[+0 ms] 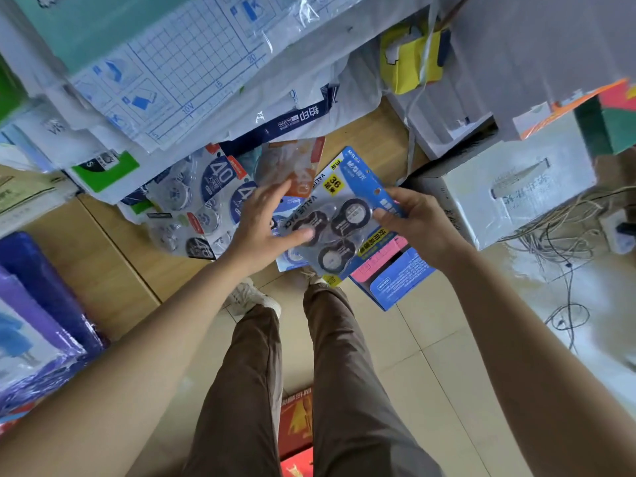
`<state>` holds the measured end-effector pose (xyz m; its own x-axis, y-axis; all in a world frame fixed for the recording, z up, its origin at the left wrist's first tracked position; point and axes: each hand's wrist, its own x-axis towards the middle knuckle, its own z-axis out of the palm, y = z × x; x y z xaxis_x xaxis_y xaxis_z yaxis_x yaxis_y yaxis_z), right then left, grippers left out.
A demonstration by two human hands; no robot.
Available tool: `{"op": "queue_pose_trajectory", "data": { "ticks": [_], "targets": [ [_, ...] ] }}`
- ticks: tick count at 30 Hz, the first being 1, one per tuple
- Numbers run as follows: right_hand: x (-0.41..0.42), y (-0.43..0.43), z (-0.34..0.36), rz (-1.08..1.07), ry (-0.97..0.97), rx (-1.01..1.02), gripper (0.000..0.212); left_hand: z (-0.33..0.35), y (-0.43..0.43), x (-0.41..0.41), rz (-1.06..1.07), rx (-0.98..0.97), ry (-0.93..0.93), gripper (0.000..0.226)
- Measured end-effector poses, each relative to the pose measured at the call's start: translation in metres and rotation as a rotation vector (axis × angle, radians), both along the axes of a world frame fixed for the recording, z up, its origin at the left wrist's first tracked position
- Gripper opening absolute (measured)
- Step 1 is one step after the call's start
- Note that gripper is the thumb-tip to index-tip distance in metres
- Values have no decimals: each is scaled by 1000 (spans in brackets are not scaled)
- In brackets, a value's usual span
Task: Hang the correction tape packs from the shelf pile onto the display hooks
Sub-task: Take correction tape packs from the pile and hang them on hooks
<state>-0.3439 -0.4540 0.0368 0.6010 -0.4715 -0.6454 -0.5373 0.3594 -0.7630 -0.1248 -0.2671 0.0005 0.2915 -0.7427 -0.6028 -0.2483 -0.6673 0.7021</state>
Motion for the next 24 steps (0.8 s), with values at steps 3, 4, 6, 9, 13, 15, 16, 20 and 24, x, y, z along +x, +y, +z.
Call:
{"op": "queue_pose_trajectory", "data": {
  "ticks": [3,4,6,9,13,15,16,20,24],
  "targets": [
    [8,-2,-1,113,-42,27,19,1,6,6,74,0,150,92],
    [10,-4,-1,131,-46,45,19,2,6,6,100,-5,204,92],
    [10,-9,-2,162,-40,83,18,4,6,5,116,16,266,95],
    [6,-15,-5,204,15,24,19,6,-2,3,75,38,323,96],
    [1,-17,-8,72,-5,16,18,6,-16,-1,-4,93,348,84],
    [5,-16,-7,94,-8,19,18,4,-17,-2,-9,120,326,93],
    [9,-14,-7,97,-8,20,16,4,-17,-2,5,124,292,92],
    [31,-8,-21,-12,64,-90,16,7,-10,0,120,45,182,39],
    [42,-15,-67,-25,383,-361,28,9,7,10,193,12,86,44]
  ]
}}
